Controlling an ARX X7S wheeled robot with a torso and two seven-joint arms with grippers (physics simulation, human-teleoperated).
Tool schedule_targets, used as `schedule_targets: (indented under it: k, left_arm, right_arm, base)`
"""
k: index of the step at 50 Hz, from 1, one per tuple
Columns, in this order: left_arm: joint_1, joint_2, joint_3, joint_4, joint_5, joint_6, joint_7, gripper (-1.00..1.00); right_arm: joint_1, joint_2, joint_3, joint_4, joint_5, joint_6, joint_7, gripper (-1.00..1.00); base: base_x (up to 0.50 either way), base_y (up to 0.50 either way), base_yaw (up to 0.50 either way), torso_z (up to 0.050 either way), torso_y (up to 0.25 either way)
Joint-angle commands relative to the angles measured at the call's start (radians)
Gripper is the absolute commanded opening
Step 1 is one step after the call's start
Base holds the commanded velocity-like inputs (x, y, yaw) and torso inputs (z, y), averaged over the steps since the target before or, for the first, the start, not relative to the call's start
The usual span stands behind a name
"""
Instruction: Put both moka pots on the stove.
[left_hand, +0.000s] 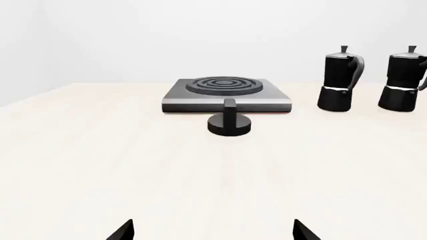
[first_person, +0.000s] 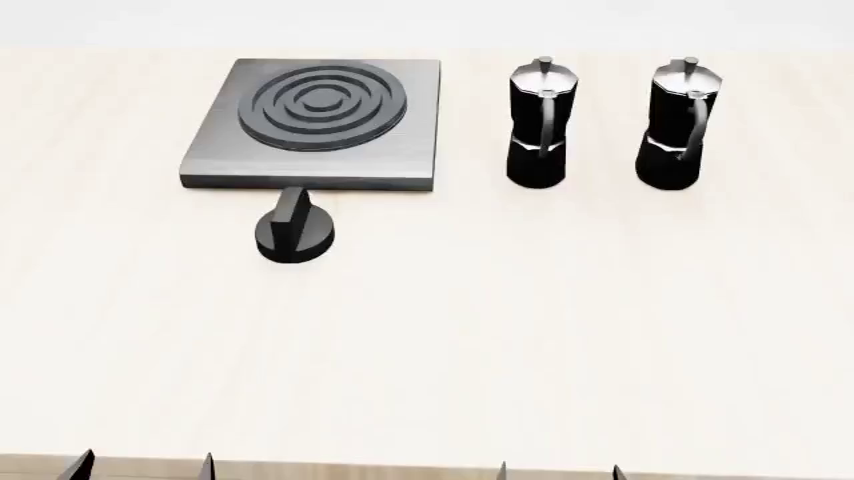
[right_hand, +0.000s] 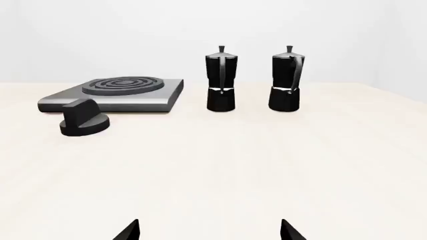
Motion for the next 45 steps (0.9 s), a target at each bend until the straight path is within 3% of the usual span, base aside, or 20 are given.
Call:
schedule_targets:
  k: [1,10,15,36,45]
  left_arm:
    - [0.001,-0.012,0.014,0.003,-0.012,-0.002,-0.014,1.00]
    - [0.009,-0.043,0.060,0.029,-0.021,0.004,-0.053,1.00]
    - [0.028,-0.054,0.066,0.095,-0.036,-0.013,-0.067,1.00]
    - [0.203,-0.106,0.106,0.720,-0.013,-0.161,-0.133,1.00]
    - [0.241,-0.121,0.107,0.850,-0.021,-0.185,-0.154,1.00]
  right_arm:
    - [0.000,0.011,-0.015,0.000,0.011,0.000,0.015,1.00]
    - [-0.007,0.041,-0.057,-0.012,0.029,-0.015,0.055,1.00]
    - [-0.037,0.054,-0.069,-0.126,0.045,0.029,0.066,1.00]
    - [-0.190,0.107,-0.080,-0.765,0.099,0.216,0.125,1.00]
    - [-0.225,0.128,-0.089,-0.901,0.108,0.249,0.146,1.00]
  base:
    - [0.00,0.00,0.00,0.000,0.000]
    - [0.00,0.00,0.00,0.000,0.000]
    - [0.00,0.00,0.00,0.000,0.000]
    - [0.00,0.00,0.00,0.000,0.000]
    - [0.00,0.00,0.00,0.000,0.000]
